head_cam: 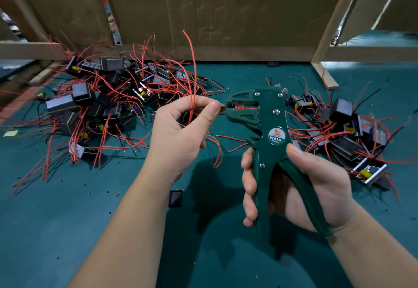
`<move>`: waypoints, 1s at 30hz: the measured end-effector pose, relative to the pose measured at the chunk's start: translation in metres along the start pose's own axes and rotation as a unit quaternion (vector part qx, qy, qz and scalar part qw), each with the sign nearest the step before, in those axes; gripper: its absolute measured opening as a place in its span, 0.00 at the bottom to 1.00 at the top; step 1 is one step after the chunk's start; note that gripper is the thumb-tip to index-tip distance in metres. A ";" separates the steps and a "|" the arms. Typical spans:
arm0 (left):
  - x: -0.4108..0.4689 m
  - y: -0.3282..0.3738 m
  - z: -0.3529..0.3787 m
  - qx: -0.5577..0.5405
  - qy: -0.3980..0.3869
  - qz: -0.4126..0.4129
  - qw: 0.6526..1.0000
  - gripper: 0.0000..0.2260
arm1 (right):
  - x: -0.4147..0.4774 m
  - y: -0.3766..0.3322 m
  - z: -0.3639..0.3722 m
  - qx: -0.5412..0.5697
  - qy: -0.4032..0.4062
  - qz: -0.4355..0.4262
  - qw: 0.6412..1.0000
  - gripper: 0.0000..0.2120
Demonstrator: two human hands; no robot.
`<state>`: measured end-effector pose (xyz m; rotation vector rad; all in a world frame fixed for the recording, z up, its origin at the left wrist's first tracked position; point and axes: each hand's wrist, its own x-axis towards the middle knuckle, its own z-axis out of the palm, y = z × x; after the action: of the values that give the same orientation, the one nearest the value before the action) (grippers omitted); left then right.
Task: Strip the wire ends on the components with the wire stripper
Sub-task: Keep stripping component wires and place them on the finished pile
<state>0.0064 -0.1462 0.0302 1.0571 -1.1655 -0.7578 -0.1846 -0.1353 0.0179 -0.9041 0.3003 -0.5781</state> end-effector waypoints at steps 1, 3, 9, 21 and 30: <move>0.000 0.000 0.000 -0.003 -0.003 0.000 1.000 0.06 | 0.000 0.000 0.000 -0.001 -0.001 0.000 1.000 0.23; -0.001 0.000 0.001 -0.007 -0.007 -0.001 1.000 0.07 | 0.000 0.000 -0.002 -0.005 -0.001 0.000 1.000 0.23; -0.001 0.000 0.002 -0.012 -0.001 0.000 1.000 0.07 | -0.001 0.000 -0.002 -0.016 0.009 0.003 1.000 0.22; 0.000 -0.001 0.001 0.003 0.007 0.004 1.000 0.07 | 0.003 0.000 0.004 -0.011 0.043 0.003 0.999 0.23; 0.000 -0.002 0.001 0.028 0.016 0.016 0.999 0.06 | 0.004 0.000 0.005 -0.017 0.073 0.001 0.997 0.25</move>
<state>0.0057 -0.1473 0.0283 1.0919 -1.1800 -0.6847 -0.1793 -0.1341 0.0205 -0.8956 0.4447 -0.6409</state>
